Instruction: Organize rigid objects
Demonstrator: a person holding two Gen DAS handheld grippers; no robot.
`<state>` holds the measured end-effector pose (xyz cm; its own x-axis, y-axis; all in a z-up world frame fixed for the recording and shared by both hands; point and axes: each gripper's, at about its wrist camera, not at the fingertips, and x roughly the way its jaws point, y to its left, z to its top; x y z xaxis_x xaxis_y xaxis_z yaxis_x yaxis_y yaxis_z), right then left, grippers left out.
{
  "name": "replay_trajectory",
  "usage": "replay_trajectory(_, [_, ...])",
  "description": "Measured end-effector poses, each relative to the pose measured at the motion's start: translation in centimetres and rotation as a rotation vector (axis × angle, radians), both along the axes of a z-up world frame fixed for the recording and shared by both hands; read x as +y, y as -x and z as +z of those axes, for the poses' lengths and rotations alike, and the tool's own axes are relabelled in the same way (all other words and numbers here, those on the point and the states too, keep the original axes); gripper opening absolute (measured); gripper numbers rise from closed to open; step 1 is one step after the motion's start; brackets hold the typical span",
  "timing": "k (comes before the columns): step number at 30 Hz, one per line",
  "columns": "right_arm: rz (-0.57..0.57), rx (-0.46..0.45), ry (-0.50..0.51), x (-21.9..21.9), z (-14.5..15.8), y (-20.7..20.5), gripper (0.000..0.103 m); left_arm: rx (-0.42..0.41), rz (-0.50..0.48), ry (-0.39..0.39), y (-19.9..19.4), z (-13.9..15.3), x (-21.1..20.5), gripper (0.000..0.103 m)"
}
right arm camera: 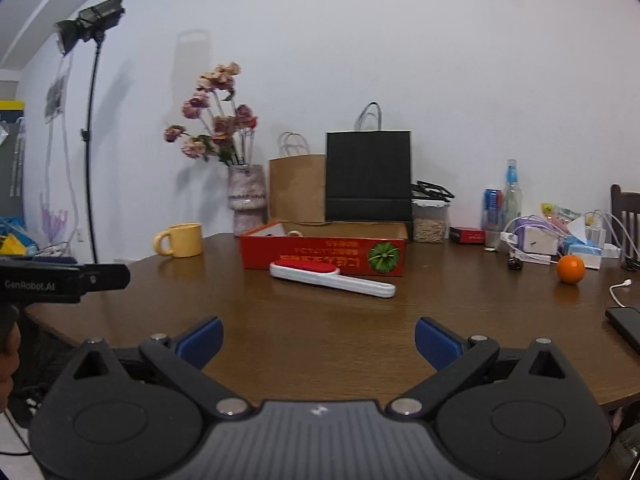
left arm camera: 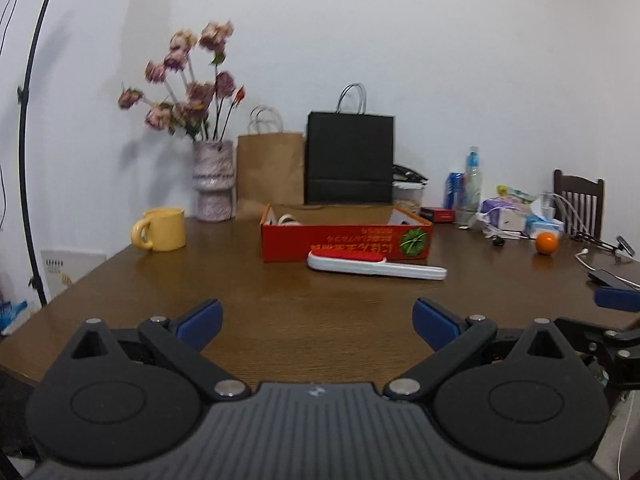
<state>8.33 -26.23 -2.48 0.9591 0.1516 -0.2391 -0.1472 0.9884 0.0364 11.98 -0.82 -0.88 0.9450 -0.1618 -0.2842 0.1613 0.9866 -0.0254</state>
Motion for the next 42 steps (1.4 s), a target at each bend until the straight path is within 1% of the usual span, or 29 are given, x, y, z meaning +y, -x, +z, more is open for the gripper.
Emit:
replay_trajectory(1, [-0.010,0.008,-0.014,-0.2,-0.1,-0.6,0.099,0.021,0.003,0.013,-0.7,-0.2,0.0,0.103])
replay_trajectory(2, [-0.015,0.027,-0.032,-0.5,-0.2,-1.2,0.094,0.042,0.002,0.030,-1.5,-0.4,0.0,0.103])
replay_trajectory(4, [-0.024,0.087,-0.078,-1.3,-0.2,-3.2,0.089,0.073,-0.004,0.047,-2.9,-0.8,-0.1,0.103])
replay_trajectory(5, [-0.031,0.110,-0.098,-1.7,-0.3,-4.1,0.089,0.082,-0.002,0.046,-3.7,-0.9,-0.1,0.103])
replay_trajectory(6, [-0.040,0.130,-0.117,-2.2,-0.4,-5.1,0.088,0.085,-0.001,0.039,-4.4,-0.9,-0.3,0.103])
replay_trajectory(8, [-0.055,0.163,-0.144,-3.1,-0.5,-7.4,0.079,0.078,-0.004,0.021,-6.4,-0.6,-0.7,0.103])
replay_trajectory(9, [-0.054,0.173,-0.161,-3.7,-0.5,-8.7,0.077,0.076,-0.009,0.018,-7.5,-0.4,-0.8,0.103])
replay_trajectory(10, [-0.051,0.181,-0.177,-4.1,-0.4,-9.9,0.072,0.079,-0.014,0.023,-8.7,-0.2,-1.0,0.103])
replay_trajectory(11, [-0.048,0.194,-0.194,-4.6,-0.4,-11.4,0.068,0.095,-0.024,0.038,-10.6,-0.1,-1.0,0.103])
replay_trajectory(12, [-0.046,0.204,-0.207,-5.1,-0.3,-13.1,0.067,0.122,-0.036,0.060,-12.5,-0.1,-1.1,0.103])
replay_trajectory(13, [-0.047,0.211,-0.208,-5.4,-0.3,-14.7,0.063,0.164,-0.056,0.096,-15.1,-0.1,-0.9,0.103])
replay_trajectory(16, [-0.075,0.243,-0.183,-6.1,-0.3,-20.1,0.051,0.238,-0.088,0.178,-21.9,-0.4,-0.8,0.099])
replay_trajectory(17, [-0.081,0.260,-0.186,-6.4,-0.5,-21.9,0.045,0.255,-0.090,0.181,-23.8,-0.5,-1.1,0.094])
replay_trajectory(19, [-0.095,0.302,-0.218,-7.2,-0.8,-25.6,0.040,0.276,-0.098,0.153,-27.8,-0.8,-2.2,0.089])
replay_trajectory(20, [-0.100,0.317,-0.235,-7.6,-1.1,-27.0,0.038,0.282,-0.093,0.134,-29.4,-0.9,-2.7,0.083])
replay_trajectory(22, [-0.114,0.348,-0.281,-8.3,-1.7,-29.5,0.035,0.301,-0.075,0.100,-32.4,-1.5,-3.6,0.078])
replay_trajectory(24, [-0.105,0.379,-0.296,-8.4,-2.2,-31.3,0.033,0.312,-0.075,0.091,-34.3,-2.2,-4.0,0.077])
replay_trajectory(25, [-0.097,0.391,-0.286,-8.3,-2.6,-32.1,0.031,0.318,-0.077,0.092,-35.0,-2.6,-4.1,0.076])
replay_trajectory(26, [-0.092,0.403,-0.273,-8.0,-3.0,-32.8,0.025,0.326,-0.079,0.094,-35.6,-3.0,-4.1,0.073])
replay_trajectory(27, [-0.087,0.409,-0.255,-7.7,-3.3,-33.3,0.021,0.338,-0.085,0.093,-36.1,-3.4,-4.2,0.070])
replay_trajectory(28, [-0.090,0.410,-0.232,-7.4,-3.5,-33.6,0.020,0.347,-0.094,0.088,-36.4,-3.8,-4.3,0.058])
replay_trajectory(30, [-0.091,0.400,-0.219,-7.3,-3.6,-34.2,0.019,0.336,-0.099,0.093,-36.2,-4.3,-4.1,0.055])
replay_trajectory(32, [-0.089,0.396,-0.216,-7.5,-3.6,-34.6,0.018,0.355,-0.092,0.103,-35.7,-3.9,-3.6,0.046])
replay_trajectory(33, [-0.093,0.390,-0.215,-7.7,-3.7,-34.8,0.018,0.366,-0.090,0.118,-35.2,-3.8,-3.2,0.044])
replay_trajectory(36, [-0.092,0.389,-0.254,-8.4,-3.9,-35.4,0.019,0.390,-0.093,0.203,-33.9,-4.3,-1.8,0.043])
replay_trajectory(37, [-0.088,0.387,-0.261,-8.5,-4.0,-35.6,0.021,0.383,-0.091,0.228,-33.6,-4.6,-1.5,0.043])
replay_trajectory(39, [-0.087,0.385,-0.265,-8.5,-4.0,-35.7,0.021,0.375,-0.088,0.219,-33.4,-4.6,-1.5,0.044])
replay_trajectory(41, [-0.089,0.385,-0.268,-8.4,-4.0,-35.7,0.021,0.363,-0.087,0.186,-33.2,-4.4,-2.1,0.049])
replay_trajectory(42, [-0.088,0.386,-0.270,-8.4,-4.0,-35.7,0.021,0.358,-0.088,0.175,-33.1,-4.4,-2.5,0.050])
